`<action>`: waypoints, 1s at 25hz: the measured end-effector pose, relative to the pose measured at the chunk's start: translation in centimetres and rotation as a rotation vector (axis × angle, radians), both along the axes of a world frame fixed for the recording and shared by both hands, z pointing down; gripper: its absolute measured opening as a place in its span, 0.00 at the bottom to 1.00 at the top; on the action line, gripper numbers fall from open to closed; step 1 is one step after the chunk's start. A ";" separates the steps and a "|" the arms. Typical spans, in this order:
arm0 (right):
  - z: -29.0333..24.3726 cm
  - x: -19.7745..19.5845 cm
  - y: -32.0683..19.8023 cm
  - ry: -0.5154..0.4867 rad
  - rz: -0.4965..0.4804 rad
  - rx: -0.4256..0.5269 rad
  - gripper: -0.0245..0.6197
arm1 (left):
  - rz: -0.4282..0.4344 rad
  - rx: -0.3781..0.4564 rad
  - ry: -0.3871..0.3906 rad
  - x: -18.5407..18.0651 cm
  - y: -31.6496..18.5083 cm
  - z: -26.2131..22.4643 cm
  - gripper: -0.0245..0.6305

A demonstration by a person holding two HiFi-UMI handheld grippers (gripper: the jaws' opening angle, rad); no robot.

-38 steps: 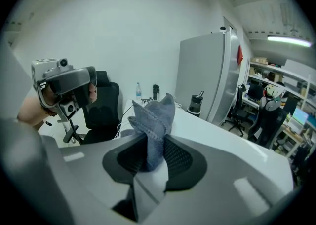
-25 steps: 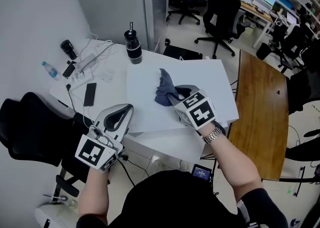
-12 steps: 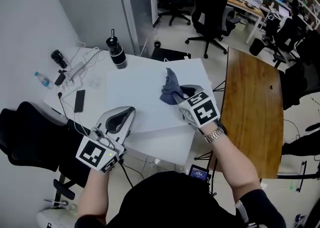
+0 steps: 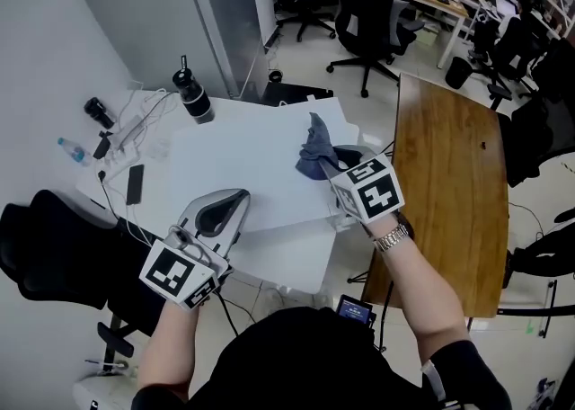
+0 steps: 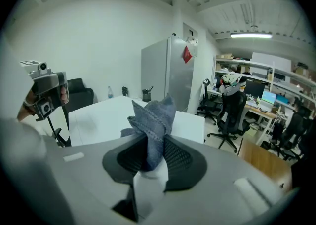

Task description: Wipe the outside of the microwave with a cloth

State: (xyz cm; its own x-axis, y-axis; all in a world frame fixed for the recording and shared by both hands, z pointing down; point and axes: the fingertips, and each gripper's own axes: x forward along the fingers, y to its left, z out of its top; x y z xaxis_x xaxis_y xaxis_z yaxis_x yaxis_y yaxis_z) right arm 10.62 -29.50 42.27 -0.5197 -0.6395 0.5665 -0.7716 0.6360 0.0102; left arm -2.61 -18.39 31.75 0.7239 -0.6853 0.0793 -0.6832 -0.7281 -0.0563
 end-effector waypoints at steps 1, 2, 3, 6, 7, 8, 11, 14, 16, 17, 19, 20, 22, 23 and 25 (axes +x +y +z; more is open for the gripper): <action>0.0 0.7 0.0 -0.004 0.008 0.002 0.19 | 0.002 -0.001 -0.004 0.5 0.0 0.0 0.04; 0.0 1.4 -0.1 -0.008 0.017 0.005 0.19 | 0.004 -0.001 -0.009 1.0 0.0 0.0 0.04; -0.1 2.0 -0.2 -0.011 0.025 0.008 0.19 | 0.006 -0.002 -0.012 1.4 0.0 0.0 0.04; -0.1 3.9 -0.4 -0.014 0.050 0.020 0.19 | 0.009 -0.004 -0.020 2.7 -0.1 0.1 0.04; 0.0 4.6 -0.5 -0.015 0.057 0.022 0.19 | 0.010 -0.006 -0.022 3.0 -0.2 0.1 0.04; 0.0 5.2 -0.5 -0.019 0.064 0.023 0.19 | 0.011 -0.008 -0.024 3.4 -0.2 0.1 0.04; 0.1 6.6 -0.7 -0.031 0.082 0.030 0.19 | 0.013 -0.010 -0.030 4.4 -0.3 0.3 0.04; 0.2 8.1 -1.1 -0.037 0.096 0.039 0.19 | 0.012 -0.010 -0.038 5.4 -0.4 0.2 0.04; 0.6 9.3 -1.3 -0.042 0.109 0.037 0.19 | 0.010 -0.010 -0.043 6.1 -0.3 0.3 0.04; 0.9 9.9 -1.4 -0.047 0.115 0.033 0.19 | 0.009 -0.012 -0.046 6.4 -0.3 0.3 0.04; 1.6 10.6 -1.6 -0.061 0.122 0.025 0.19 | 0.004 -0.016 -0.052 6.9 -0.3 0.6 0.04; 2.0 10.8 -1.7 -0.069 0.123 0.022 0.19 | 0.000 -0.019 -0.055 7.0 -0.4 0.7 0.04; 2.6 11.1 -2.0 -0.081 0.123 0.017 0.19 | -0.008 -0.025 -0.062 7.3 -0.5 0.8 0.04; 2.9 11.3 -2.2 -0.085 0.124 0.014 0.19 | -0.013 -0.029 -0.065 7.5 -0.6 0.8 0.04; 3.8 11.8 -2.6 -0.092 0.126 0.004 0.19 | -0.025 -0.036 -0.072 7.7 -0.7 1.0 0.04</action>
